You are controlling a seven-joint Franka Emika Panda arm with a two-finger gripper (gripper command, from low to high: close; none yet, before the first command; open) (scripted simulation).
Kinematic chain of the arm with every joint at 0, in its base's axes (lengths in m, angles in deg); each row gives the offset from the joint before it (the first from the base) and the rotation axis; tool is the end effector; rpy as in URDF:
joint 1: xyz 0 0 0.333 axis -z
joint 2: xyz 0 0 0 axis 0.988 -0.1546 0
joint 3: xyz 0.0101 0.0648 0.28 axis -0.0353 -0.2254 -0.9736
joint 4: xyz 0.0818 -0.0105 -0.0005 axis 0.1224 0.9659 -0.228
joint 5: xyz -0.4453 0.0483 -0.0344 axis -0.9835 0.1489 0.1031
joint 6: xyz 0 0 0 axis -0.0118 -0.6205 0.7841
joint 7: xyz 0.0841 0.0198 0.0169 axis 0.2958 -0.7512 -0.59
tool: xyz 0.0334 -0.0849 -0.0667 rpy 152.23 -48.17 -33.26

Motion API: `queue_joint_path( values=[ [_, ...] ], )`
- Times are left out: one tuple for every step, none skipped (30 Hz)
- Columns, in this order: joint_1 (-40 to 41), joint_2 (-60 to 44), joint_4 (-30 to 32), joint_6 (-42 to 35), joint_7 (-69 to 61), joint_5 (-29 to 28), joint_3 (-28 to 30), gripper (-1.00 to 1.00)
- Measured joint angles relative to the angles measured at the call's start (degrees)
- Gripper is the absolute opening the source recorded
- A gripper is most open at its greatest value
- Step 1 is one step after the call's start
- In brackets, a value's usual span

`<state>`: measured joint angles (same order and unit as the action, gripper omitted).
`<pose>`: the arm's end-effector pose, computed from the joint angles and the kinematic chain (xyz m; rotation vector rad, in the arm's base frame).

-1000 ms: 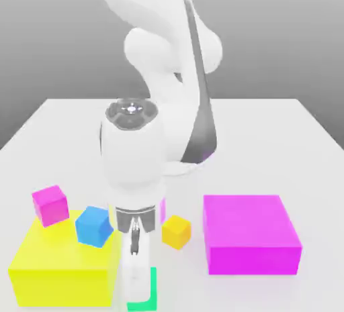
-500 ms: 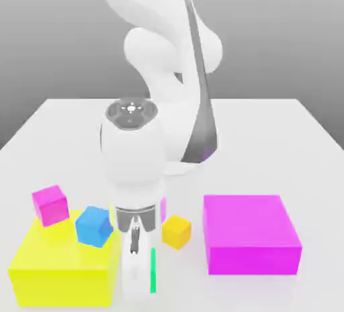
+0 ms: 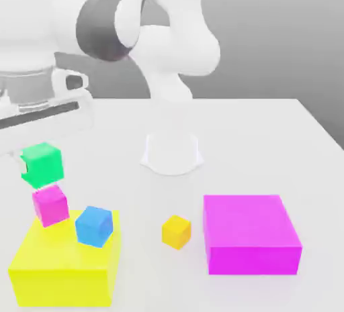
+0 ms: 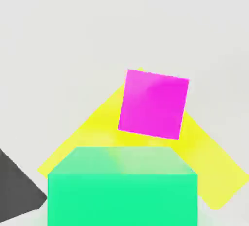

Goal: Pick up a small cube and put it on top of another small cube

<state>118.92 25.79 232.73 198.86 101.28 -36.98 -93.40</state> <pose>0.3974 -0.2582 0.2601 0.2470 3.1209 -0.0047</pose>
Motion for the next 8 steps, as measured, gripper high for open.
queue_joint_path(
  values=[
    [0.31, -1.20, 0.74, 1.66, 0.76, -0.44, 0.06, -1.00],
    [0.48, -2.70, 1.41, 3.70, 1.21, -0.75, 0.08, -1.00],
    [0.58, -4.36, 2.05, 5.93, 1.46, -0.92, 0.04, -1.00],
    [0.68, -5.94, 2.63, 8.07, 1.58, -0.96, -0.09, 1.00],
    [0.68, -5.94, 2.63, 8.07, 1.58, -0.96, -0.09, 1.00],
    [0.68, -5.94, 2.63, 8.07, 1.58, -0.96, -0.09, 1.00],
    [0.68, -5.94, 2.63, 8.07, 1.58, -0.96, -0.09, 1.00],
    [0.68, -5.94, 2.63, 8.07, 1.58, -0.96, -0.09, 1.00]
  ],
)
